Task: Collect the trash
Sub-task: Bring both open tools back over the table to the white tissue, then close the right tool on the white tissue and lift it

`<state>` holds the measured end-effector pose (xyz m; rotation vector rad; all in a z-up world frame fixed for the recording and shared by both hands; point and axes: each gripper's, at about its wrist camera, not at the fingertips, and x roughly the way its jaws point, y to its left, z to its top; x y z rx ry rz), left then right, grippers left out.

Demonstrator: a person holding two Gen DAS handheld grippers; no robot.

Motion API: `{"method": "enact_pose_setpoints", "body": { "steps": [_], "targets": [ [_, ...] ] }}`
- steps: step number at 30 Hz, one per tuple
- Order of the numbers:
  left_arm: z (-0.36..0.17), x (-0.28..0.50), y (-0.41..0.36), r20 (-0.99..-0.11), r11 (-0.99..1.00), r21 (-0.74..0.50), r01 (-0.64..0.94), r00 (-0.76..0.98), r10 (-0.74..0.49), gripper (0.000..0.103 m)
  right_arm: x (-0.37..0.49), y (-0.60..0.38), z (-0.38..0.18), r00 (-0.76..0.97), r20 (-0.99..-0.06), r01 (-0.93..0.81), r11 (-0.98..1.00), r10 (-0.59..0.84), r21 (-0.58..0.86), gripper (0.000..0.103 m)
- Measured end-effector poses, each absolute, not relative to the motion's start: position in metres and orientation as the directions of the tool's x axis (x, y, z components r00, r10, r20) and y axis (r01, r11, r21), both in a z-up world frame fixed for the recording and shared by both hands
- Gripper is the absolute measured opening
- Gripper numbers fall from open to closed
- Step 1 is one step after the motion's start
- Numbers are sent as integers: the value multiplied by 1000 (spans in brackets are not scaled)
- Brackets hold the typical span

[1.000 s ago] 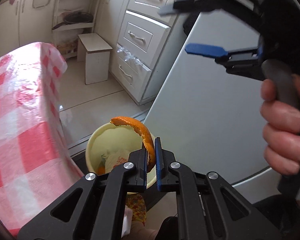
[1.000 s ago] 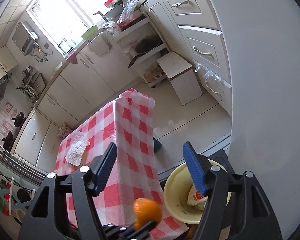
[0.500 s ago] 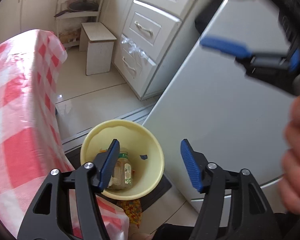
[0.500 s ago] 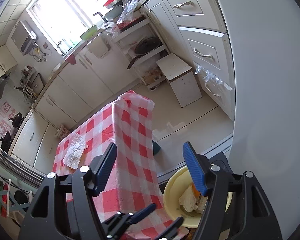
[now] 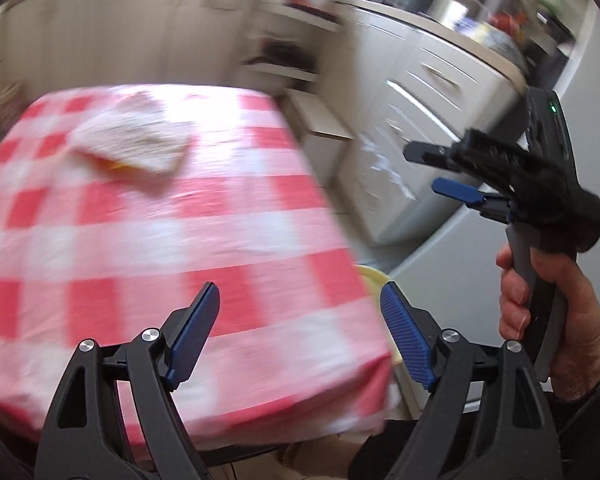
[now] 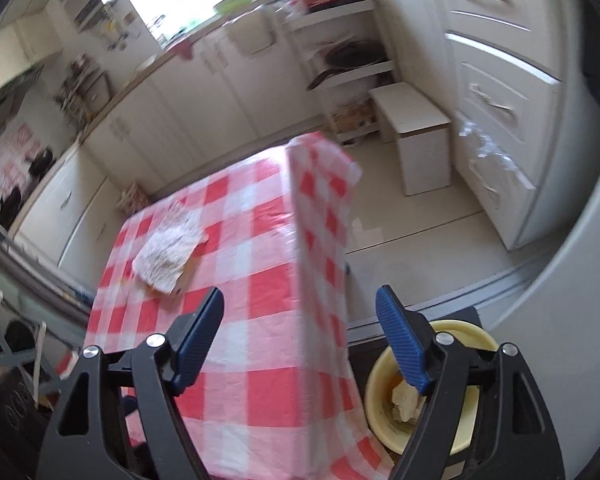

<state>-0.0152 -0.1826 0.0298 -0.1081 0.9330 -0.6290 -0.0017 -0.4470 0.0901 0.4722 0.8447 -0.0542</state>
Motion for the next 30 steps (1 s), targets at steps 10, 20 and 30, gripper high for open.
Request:
{"method": "enact_pose_setpoints", "body": {
  "steps": [10,20,30],
  "targets": [
    [4,17,-79,-737,867,-425,260,456,-498,80,107,-282,69,610,-767,-99,980,197,174,87],
    [-8,40,-41,-752,874,-451,179,452,-480,80,202,-248,21,577,-794,-85,981,191,174,87],
    [-17,43,-43,-763,872,-463,160,429,-484,80,217,-235,11,550,-809,-122,978,207,167,72]
  ]
}}
